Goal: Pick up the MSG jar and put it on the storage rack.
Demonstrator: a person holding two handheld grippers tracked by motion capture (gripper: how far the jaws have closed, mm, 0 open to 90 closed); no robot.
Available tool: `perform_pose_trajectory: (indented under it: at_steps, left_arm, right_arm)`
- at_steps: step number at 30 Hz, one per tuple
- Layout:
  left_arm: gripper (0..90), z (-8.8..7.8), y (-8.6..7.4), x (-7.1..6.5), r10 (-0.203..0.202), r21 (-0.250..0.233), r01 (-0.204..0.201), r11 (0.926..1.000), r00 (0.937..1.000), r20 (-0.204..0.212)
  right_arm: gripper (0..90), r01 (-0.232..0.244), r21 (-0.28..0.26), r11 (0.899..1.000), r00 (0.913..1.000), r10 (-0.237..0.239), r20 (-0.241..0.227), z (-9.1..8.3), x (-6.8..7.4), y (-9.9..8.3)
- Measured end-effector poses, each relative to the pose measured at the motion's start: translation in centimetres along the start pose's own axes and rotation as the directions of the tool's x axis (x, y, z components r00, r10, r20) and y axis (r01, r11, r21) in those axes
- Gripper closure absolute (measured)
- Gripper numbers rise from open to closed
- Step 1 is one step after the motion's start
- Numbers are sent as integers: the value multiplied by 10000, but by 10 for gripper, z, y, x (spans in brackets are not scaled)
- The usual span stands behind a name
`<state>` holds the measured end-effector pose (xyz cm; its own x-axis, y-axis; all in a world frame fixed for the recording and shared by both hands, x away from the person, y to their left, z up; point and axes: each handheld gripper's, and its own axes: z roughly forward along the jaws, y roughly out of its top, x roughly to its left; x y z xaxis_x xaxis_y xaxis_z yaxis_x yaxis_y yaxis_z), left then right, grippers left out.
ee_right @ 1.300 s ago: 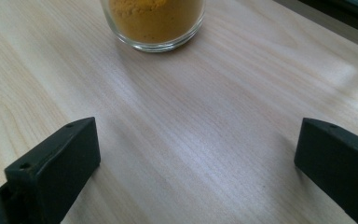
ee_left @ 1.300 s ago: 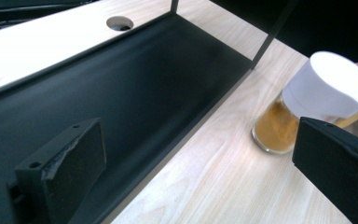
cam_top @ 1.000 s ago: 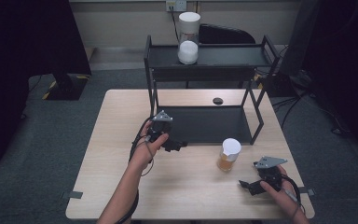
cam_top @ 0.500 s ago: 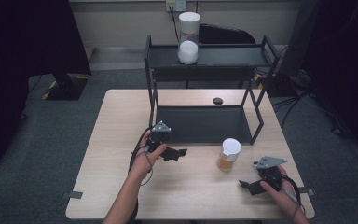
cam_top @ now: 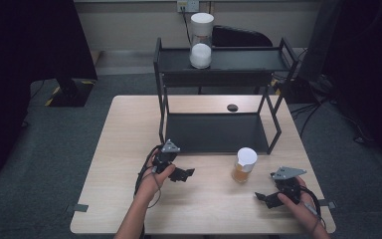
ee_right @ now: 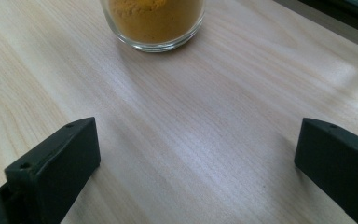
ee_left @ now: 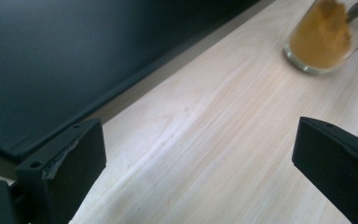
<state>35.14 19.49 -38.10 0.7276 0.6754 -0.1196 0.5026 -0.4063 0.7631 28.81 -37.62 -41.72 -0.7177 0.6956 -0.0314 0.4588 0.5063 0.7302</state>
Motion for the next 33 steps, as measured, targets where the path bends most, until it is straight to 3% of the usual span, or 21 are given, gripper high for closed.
perform_pose_trajectory:
  at_steps: [17, 22, 33]
  left_arm:
    - [21, -10, -32, -8, -31, 210, 43, 9998, 9985, -538]
    - [21, -14, -37, -11, 58, 464, -22, 9989, 9969, -779]
    - [22, -12, -43, -22, 663, 1151, -511, 9920, 9890, -1323]
  right_arm:
    - [0, 0, -1, 10000, 10000, 0, 0, 0, 0, 0]
    - [0, 2, -2, 10000, 10000, -2, -1, 0, 0, 0]
    - [0, 4, 0, 10000, 10000, -4, -1, 0, 0, 0]
